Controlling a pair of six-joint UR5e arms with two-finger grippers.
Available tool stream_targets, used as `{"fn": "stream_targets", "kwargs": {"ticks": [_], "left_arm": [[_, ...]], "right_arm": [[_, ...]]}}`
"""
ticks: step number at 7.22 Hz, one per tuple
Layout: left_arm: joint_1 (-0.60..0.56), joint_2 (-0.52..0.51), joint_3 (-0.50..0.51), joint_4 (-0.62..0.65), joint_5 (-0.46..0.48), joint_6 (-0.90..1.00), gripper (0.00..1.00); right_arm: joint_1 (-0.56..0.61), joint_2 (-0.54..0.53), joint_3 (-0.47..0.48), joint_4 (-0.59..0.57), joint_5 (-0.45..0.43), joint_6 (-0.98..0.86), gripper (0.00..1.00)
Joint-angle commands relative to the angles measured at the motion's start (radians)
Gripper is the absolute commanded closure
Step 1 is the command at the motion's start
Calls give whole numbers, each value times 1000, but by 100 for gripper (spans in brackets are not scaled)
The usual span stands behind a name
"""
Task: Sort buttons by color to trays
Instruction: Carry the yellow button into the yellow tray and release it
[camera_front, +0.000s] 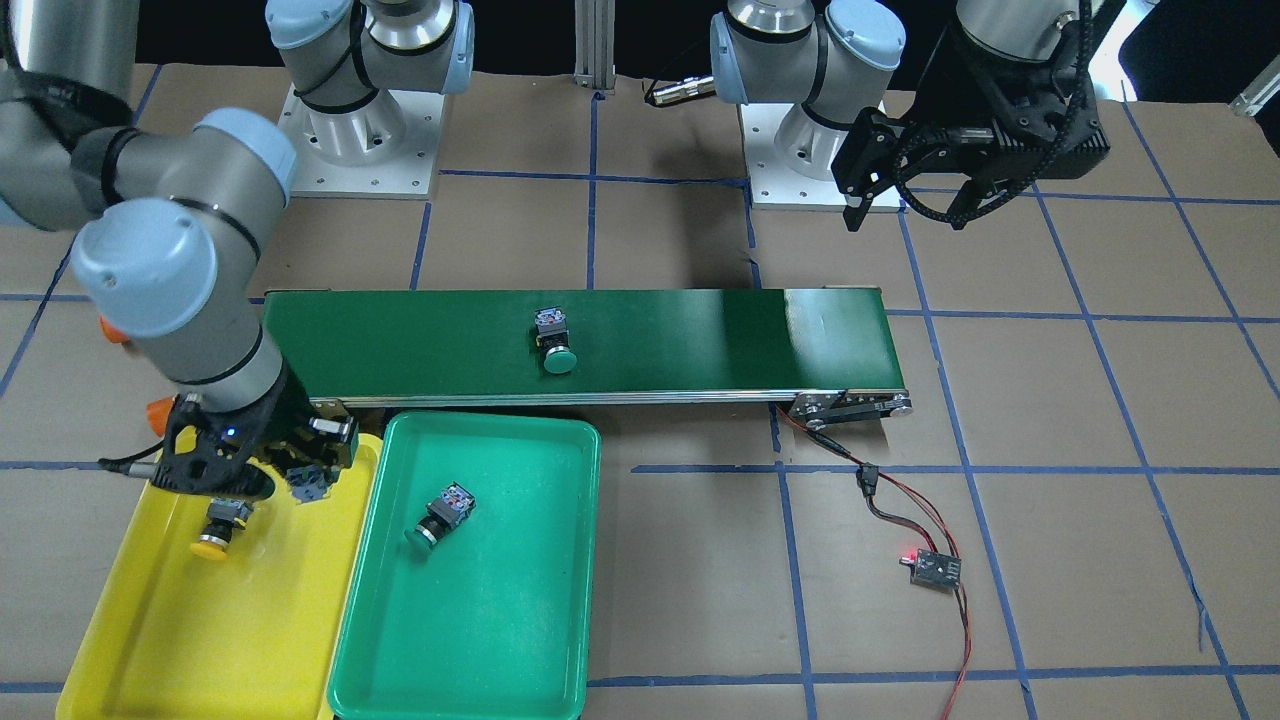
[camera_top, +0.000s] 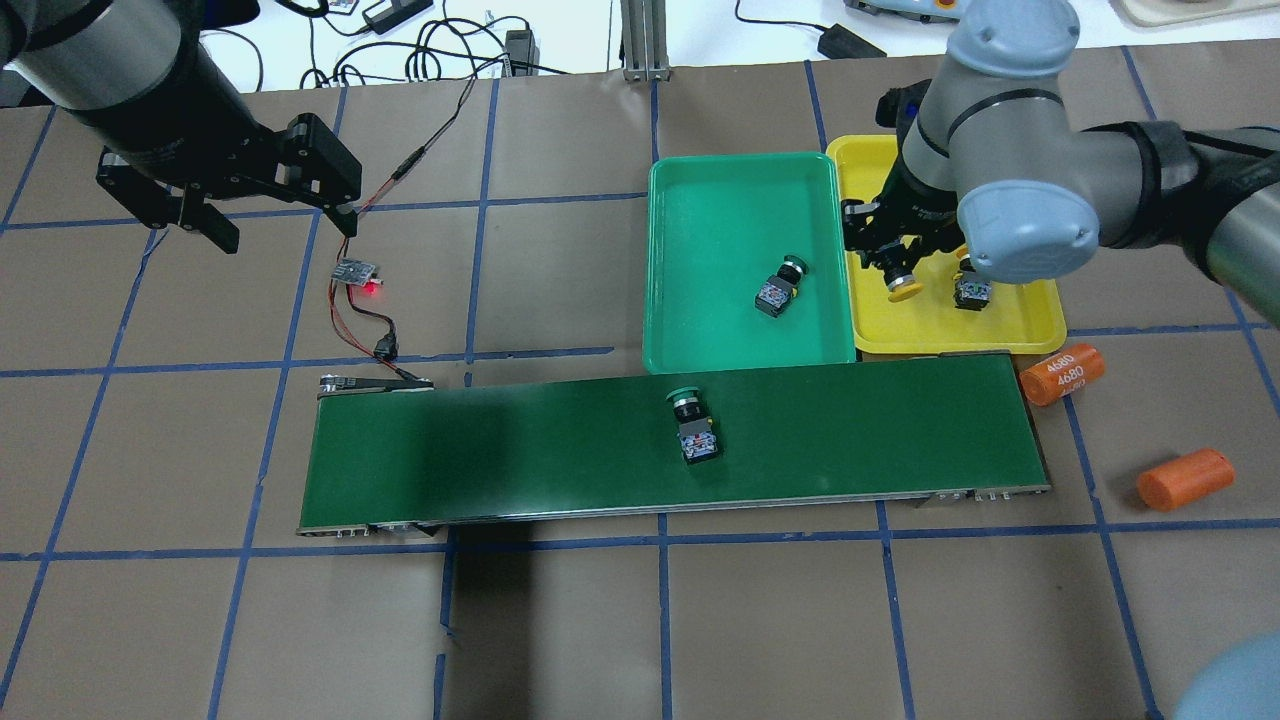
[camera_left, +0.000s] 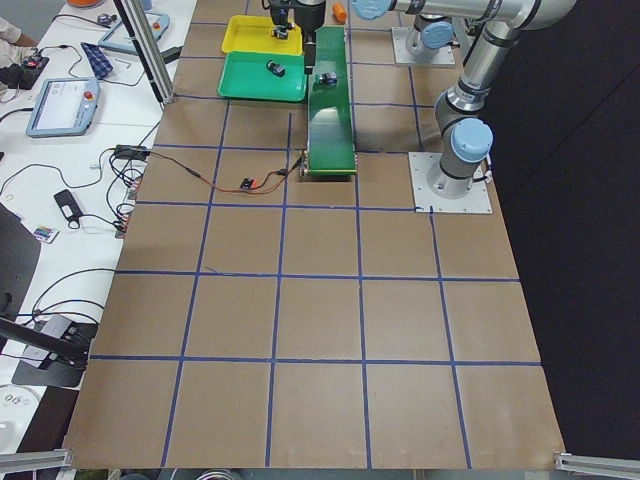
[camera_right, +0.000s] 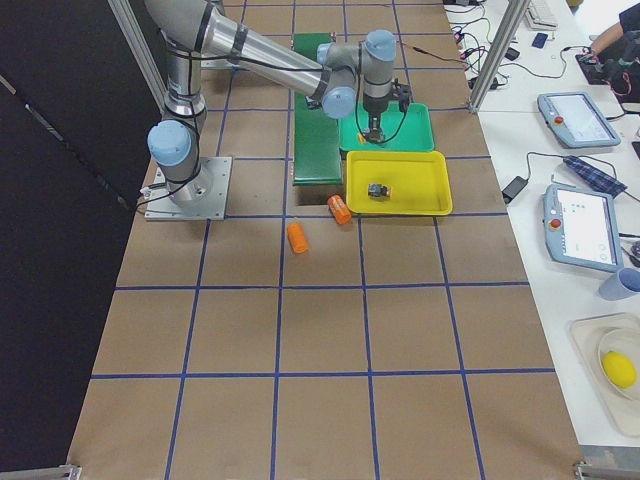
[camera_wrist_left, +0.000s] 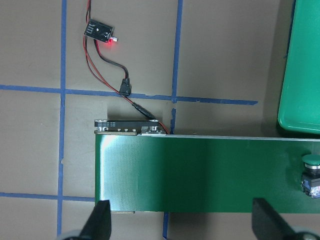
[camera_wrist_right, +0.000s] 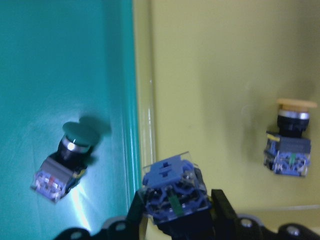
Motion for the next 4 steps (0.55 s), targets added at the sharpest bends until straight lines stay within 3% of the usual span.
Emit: {"fn": "stream_targets", "kwargs": {"ticks": [1, 2, 4], "left_arm": [[0, 0, 0, 0, 0, 0, 0], [0, 0, 0, 0, 0, 0, 0], [0, 0, 0, 0, 0, 0, 0]], "right_arm": [[-21, 124, -72, -87, -7, -12, 0], [-24, 109, -72, -66, -12, -10, 0], [-12, -89, -50, 207, -10, 3, 0]]}}
